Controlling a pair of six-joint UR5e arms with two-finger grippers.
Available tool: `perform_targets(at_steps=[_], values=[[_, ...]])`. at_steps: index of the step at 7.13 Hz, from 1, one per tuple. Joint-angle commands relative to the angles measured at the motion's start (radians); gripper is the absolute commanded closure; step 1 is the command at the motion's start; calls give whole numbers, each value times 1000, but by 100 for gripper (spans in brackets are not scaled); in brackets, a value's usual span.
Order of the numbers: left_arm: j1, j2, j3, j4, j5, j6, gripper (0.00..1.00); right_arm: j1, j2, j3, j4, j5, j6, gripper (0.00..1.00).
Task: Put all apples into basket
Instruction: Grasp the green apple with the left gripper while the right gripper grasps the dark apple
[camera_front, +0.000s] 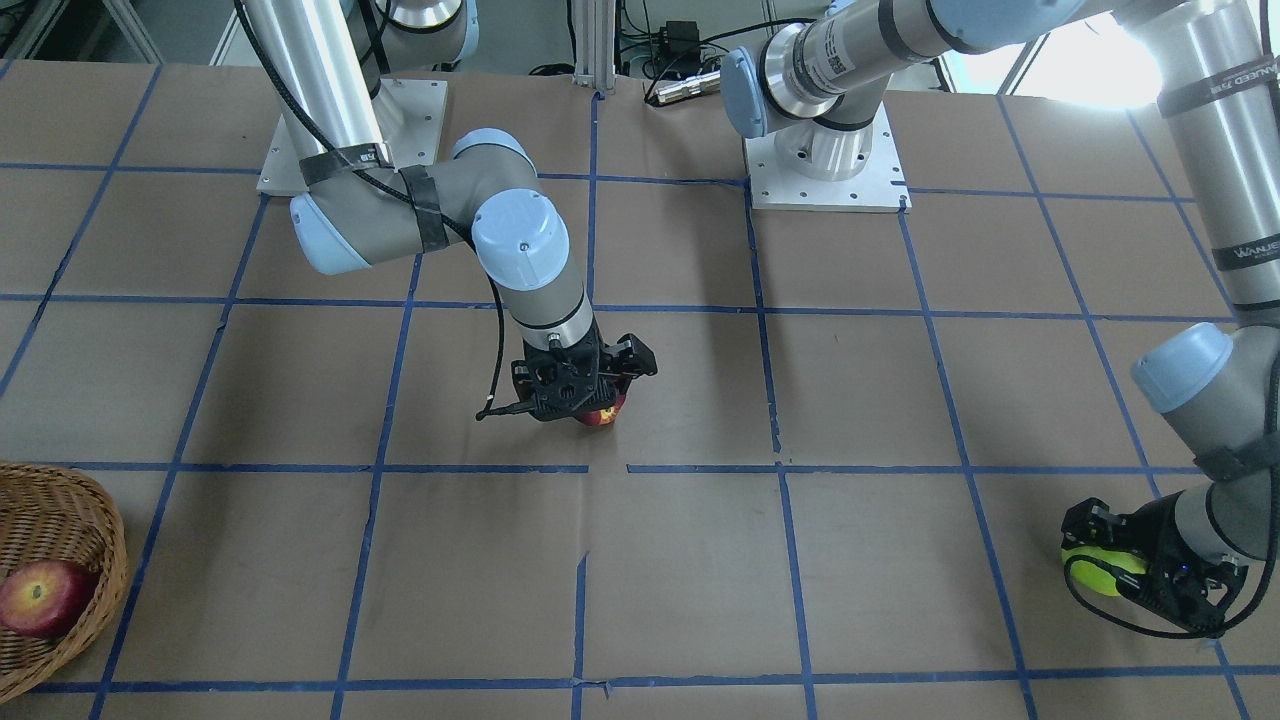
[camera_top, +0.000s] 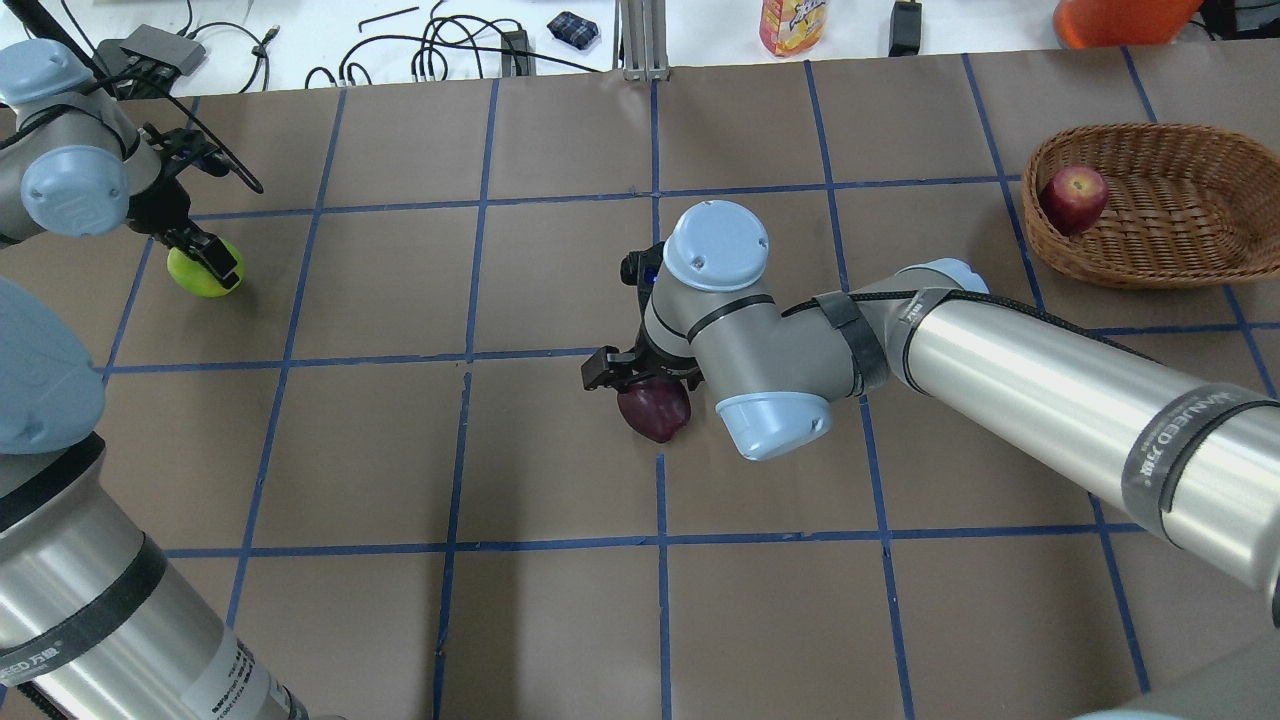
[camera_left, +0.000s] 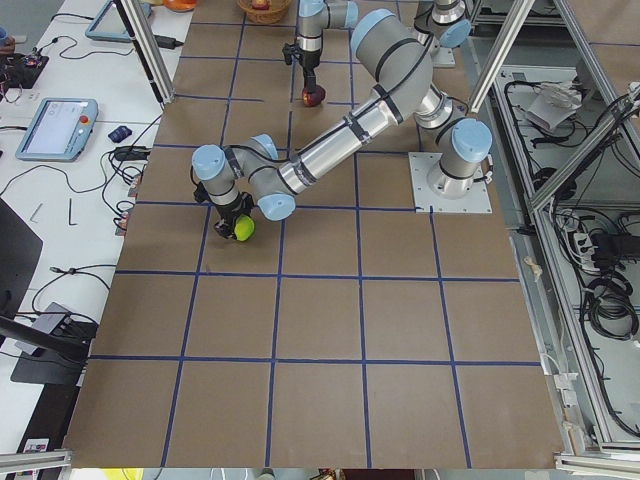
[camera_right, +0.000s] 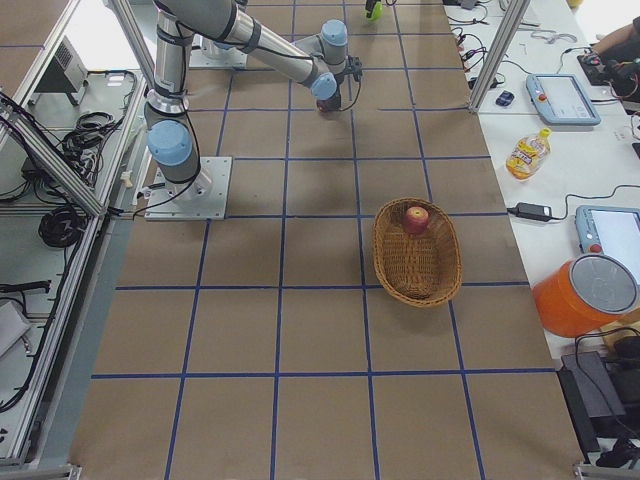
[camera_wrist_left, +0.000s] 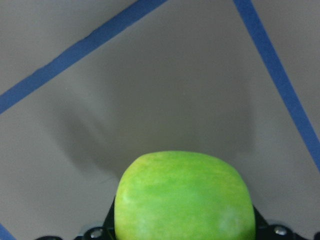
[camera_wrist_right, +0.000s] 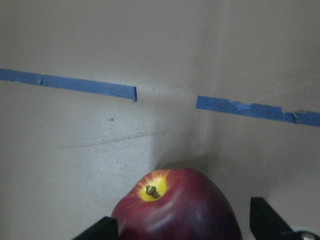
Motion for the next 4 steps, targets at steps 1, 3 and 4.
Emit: perform_targets(at_steps=[1,3,4], values=[[-60,92,-20,-191,-4,-100,100,14,6,1,1,-7,2,0],[-85,205,-136,-275,-165,-338,100,14,30,2,0,-11,-4,2],[-99,233,-194,-259,-171,-344,100,14,32,1,-2,-14,-9,26]])
